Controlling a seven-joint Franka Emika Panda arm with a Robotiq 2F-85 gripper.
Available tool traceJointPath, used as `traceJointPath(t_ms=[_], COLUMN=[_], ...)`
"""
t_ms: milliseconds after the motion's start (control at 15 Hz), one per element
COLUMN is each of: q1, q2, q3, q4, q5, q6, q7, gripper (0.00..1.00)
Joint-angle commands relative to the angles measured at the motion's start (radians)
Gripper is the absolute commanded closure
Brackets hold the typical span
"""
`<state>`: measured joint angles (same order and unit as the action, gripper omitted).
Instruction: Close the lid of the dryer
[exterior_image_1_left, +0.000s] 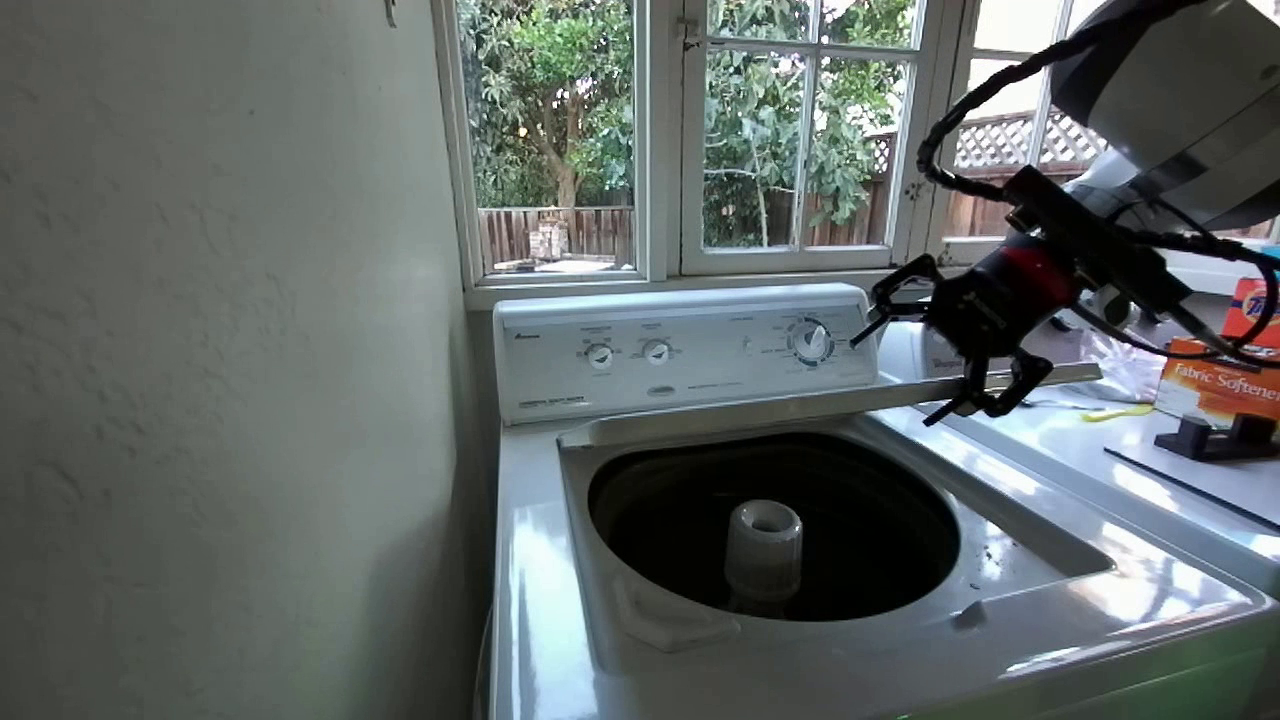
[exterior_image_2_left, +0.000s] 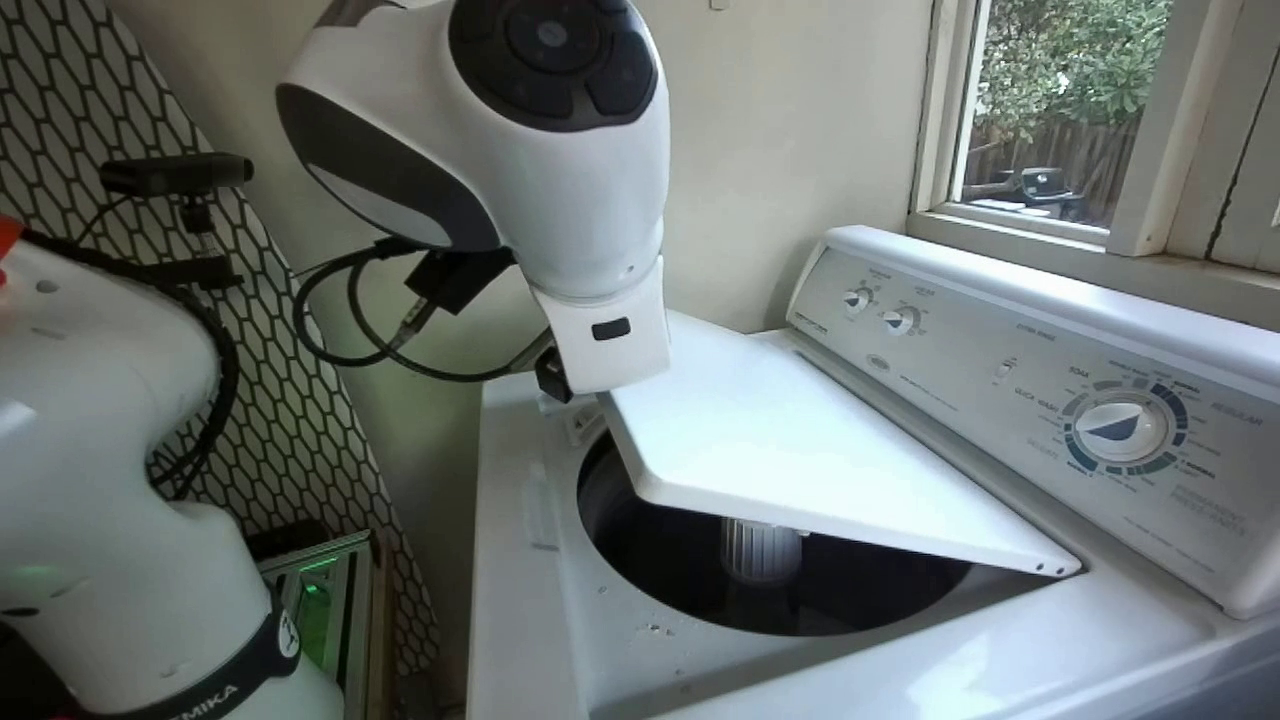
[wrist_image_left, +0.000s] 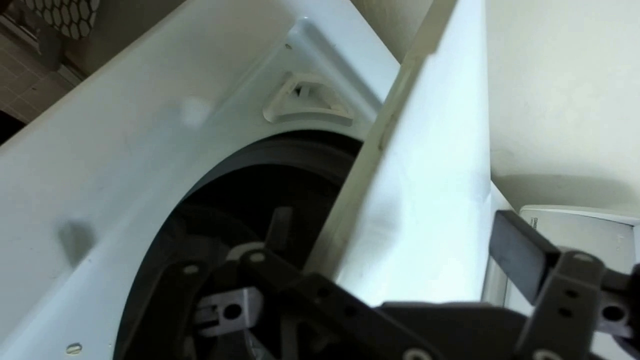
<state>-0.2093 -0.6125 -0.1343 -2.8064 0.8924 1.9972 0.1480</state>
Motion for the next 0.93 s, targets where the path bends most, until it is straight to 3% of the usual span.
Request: traceJointPath(t_ms=[0, 867], q1=[-0.015, -0.006], q2=[0.041, 0.269], q3=[-0.017, -0.036], q4=[0.013, 0.052], q5=[-0.028, -0.057], q6=[-0.014, -0.024], q7=[-0.073, -0.132], gripper=[0.00, 0.00])
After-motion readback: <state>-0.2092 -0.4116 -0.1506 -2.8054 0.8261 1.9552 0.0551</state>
